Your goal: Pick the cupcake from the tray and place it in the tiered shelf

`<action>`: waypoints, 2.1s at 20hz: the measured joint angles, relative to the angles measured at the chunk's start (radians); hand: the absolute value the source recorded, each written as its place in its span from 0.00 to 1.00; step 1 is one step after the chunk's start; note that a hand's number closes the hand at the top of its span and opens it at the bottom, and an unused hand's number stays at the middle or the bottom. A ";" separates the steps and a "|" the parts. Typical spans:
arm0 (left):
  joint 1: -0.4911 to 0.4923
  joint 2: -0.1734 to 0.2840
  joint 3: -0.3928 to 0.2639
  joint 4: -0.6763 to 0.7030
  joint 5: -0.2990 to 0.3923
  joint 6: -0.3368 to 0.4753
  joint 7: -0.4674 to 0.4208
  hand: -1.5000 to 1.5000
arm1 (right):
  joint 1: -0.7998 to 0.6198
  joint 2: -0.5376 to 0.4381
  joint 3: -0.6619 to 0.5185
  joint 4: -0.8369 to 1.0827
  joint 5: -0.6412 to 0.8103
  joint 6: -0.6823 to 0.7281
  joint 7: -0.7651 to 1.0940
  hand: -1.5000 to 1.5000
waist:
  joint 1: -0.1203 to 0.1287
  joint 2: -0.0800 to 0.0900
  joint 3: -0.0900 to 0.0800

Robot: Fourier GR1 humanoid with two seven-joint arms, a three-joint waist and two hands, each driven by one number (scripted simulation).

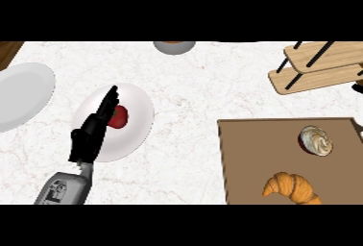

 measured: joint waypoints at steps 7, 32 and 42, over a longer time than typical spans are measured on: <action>0.000 -0.016 0.036 0.019 -0.015 -0.041 -0.015 0.50 | -0.014 0.088 -0.015 -0.014 0.081 0.042 0.028 0.00 | 0.003 0.001 0.000; -0.015 -0.071 0.117 0.019 -0.082 -0.109 -0.005 0.50 | -0.051 0.282 0.001 0.105 0.432 0.055 -0.067 0.00 | 0.004 0.001 0.000; -0.010 -0.094 0.127 0.002 -0.106 -0.117 0.006 0.50 | -0.053 0.319 -0.007 0.186 0.530 0.025 -0.144 0.00 | 0.004 0.001 0.000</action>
